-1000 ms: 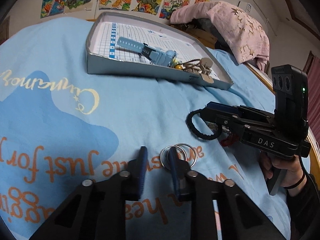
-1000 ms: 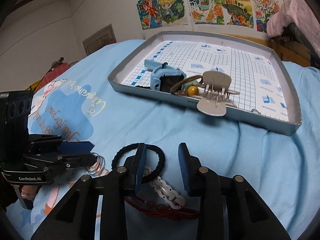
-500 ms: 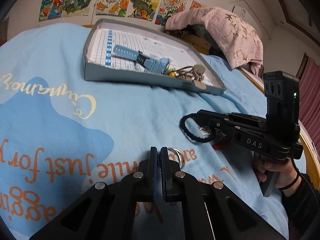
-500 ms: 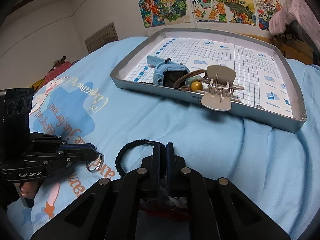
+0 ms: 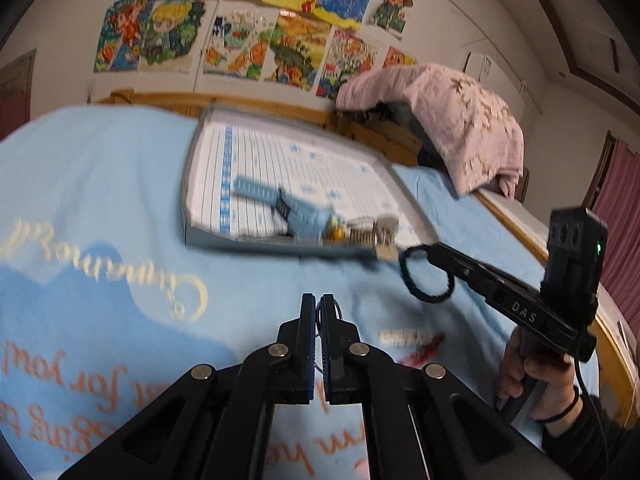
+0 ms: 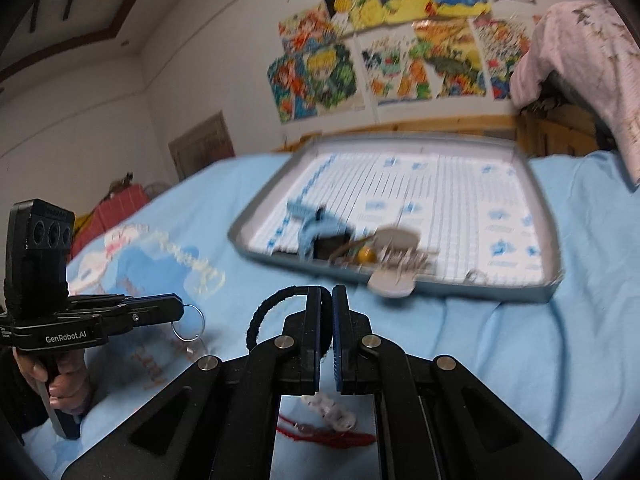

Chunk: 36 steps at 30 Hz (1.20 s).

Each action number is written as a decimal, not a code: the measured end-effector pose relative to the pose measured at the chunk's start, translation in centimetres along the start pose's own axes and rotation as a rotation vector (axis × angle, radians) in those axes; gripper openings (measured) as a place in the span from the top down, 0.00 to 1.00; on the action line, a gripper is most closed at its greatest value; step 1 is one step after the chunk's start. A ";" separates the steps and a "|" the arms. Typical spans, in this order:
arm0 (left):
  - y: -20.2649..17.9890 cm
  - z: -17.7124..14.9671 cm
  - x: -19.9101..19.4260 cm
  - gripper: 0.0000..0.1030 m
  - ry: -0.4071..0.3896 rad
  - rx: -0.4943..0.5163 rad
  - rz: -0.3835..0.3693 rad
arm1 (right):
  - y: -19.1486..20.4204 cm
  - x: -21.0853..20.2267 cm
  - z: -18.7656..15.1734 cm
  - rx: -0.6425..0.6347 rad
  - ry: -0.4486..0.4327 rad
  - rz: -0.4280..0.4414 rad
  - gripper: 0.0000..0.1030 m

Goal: Organize jewelry
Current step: 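Carry the hoop rings and hair tie into the tray and open both tools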

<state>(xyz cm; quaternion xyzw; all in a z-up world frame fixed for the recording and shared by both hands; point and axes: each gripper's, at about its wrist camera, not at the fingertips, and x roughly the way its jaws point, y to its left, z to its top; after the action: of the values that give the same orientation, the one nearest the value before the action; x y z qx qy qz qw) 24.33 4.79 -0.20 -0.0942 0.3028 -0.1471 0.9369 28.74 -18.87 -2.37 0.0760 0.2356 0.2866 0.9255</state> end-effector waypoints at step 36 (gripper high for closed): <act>3.3 4.6 12.0 0.97 -0.036 -0.191 0.217 | -7.9 9.0 3.5 0.100 0.041 -0.275 0.95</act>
<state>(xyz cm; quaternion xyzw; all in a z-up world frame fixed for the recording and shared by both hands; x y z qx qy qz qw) 37.08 4.34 -3.88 -0.1525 0.3068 -0.0137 0.9394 40.86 -20.30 -5.04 0.0832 0.2768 0.1464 0.9461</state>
